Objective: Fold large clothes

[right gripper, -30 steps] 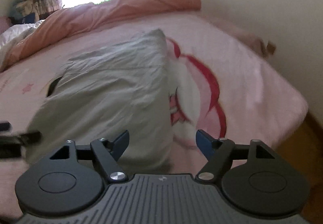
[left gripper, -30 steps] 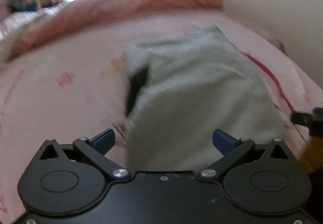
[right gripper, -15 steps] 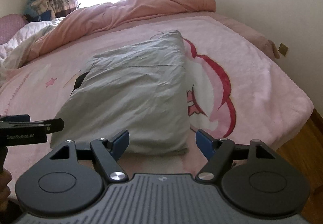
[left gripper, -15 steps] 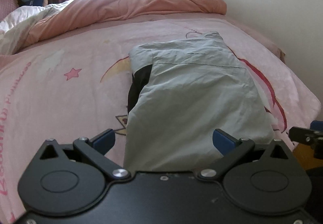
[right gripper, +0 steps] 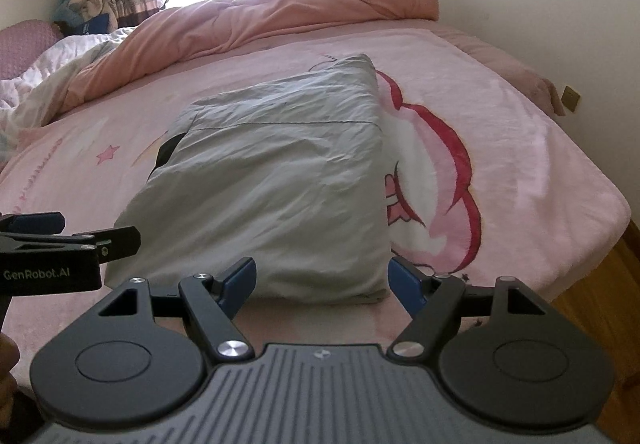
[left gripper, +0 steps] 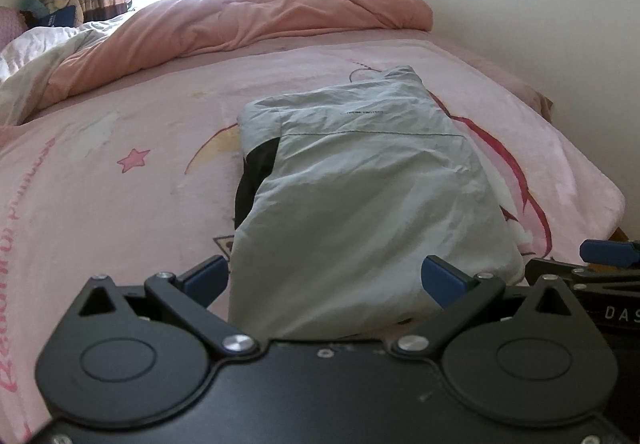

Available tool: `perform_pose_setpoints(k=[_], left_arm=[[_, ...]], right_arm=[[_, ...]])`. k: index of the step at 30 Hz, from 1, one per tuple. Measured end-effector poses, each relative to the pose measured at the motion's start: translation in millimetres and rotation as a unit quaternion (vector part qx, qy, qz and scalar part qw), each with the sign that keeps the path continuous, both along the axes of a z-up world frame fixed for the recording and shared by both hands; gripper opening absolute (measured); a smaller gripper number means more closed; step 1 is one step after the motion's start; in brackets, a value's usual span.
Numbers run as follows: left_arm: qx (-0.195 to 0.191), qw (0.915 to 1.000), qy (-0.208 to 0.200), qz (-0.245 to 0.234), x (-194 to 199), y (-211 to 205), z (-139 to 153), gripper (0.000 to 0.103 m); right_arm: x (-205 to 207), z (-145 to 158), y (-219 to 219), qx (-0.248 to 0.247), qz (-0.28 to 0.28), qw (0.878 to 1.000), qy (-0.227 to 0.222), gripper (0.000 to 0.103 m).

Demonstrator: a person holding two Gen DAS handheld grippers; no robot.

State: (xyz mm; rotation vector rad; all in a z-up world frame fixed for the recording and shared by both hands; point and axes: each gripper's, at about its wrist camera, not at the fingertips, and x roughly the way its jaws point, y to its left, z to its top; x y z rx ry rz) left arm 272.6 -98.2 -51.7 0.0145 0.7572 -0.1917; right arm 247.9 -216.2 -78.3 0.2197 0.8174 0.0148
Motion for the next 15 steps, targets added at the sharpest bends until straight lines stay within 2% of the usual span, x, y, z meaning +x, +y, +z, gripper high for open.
perform_pose_setpoints(k=[15], left_arm=[[-0.002, 0.9999, 0.010, 0.009, 1.9, 4.5, -4.4, 0.103]], right_arm=[[0.5, -2.1, 0.7, -0.001, 0.008, 1.000, 0.005, 0.088]])
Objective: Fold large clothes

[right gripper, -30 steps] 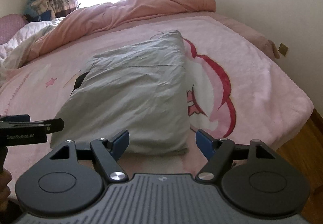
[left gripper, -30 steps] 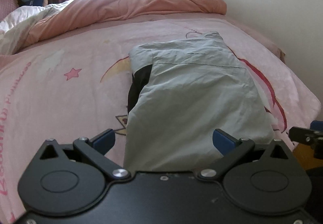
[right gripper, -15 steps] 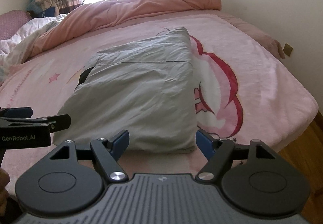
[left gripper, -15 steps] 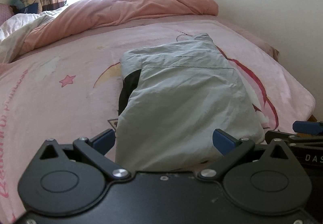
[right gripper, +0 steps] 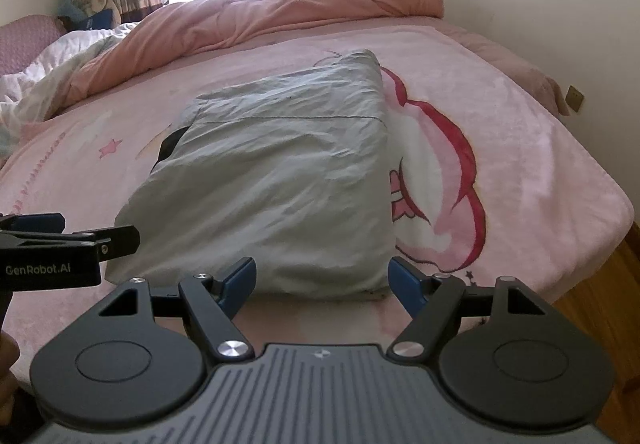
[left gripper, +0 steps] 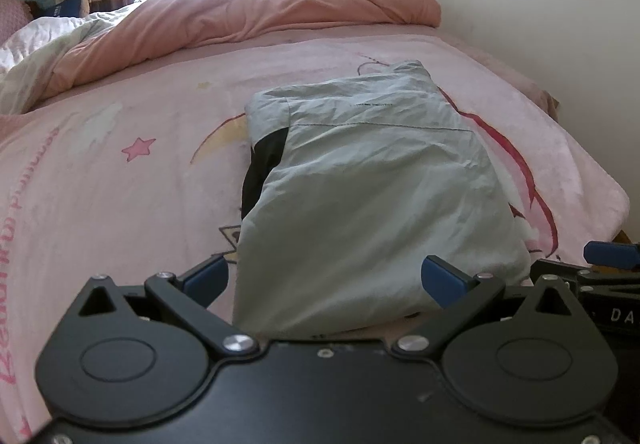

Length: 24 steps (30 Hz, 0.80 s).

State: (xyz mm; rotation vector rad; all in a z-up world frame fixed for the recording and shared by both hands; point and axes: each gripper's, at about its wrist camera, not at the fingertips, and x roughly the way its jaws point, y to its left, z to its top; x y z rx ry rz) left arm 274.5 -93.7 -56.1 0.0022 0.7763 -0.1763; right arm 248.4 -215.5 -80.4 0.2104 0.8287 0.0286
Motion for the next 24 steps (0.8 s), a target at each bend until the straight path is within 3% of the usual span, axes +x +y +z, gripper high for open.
perform_pose_setpoints(k=[24], left_arm=[[0.001, 0.9998, 0.016, -0.012, 0.3, -6.2, -8.0, 0.103]], right_arm=[[0.2, -4.2, -1.8, -0.004, 0.005, 1.000, 0.005, 0.088]])
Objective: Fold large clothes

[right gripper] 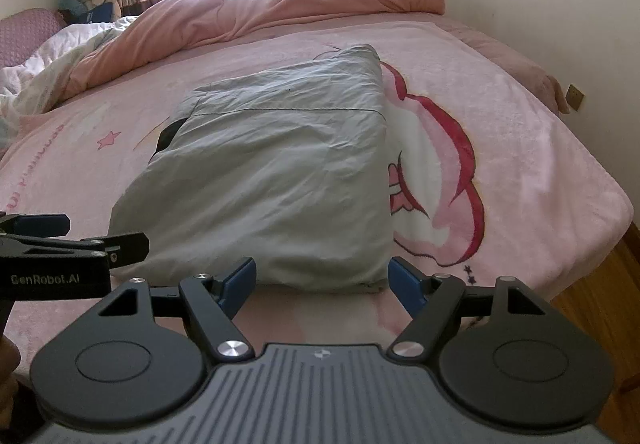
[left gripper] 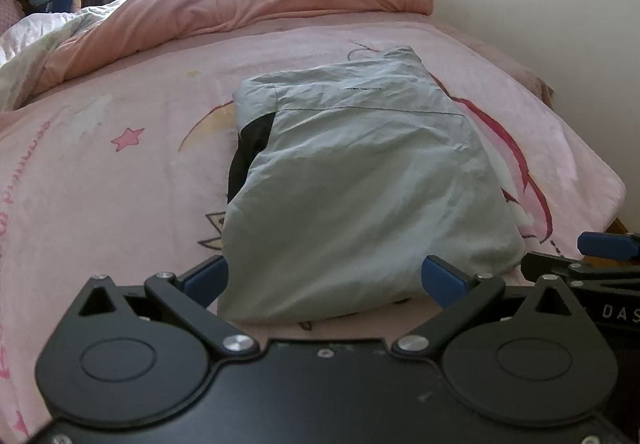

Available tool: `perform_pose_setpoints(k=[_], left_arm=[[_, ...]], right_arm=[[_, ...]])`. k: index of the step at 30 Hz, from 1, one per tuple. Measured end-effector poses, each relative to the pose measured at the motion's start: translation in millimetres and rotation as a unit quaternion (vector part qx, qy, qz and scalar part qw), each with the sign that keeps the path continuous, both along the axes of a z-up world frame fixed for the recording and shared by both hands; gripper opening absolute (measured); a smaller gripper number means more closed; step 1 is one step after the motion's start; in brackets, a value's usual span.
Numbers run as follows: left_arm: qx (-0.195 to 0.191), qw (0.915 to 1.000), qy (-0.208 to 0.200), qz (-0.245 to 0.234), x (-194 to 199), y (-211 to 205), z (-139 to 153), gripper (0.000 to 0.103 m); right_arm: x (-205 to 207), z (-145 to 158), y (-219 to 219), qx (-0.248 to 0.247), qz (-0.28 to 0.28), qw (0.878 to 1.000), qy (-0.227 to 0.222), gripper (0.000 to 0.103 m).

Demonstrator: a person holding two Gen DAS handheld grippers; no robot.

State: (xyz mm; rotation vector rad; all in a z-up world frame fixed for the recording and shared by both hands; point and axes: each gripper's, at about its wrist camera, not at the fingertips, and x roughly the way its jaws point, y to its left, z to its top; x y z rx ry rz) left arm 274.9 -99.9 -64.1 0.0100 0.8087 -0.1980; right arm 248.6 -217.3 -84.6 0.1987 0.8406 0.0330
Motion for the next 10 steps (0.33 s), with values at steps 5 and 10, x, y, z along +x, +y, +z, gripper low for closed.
perform_pose_setpoints(k=[5, 10], left_arm=[[0.009, 0.9999, -0.014, 0.001, -3.3, -2.1, 2.5, 0.103], [0.000, 0.9993, -0.038, 0.004, -10.6, 2.2, 8.5, 0.103]], right_arm=[[-2.5, 0.1, 1.0, -0.002, 0.004, 1.000, -0.003, 0.088], [-2.8, 0.2, -0.3, -0.003, 0.004, 1.000, -0.002, 0.088]])
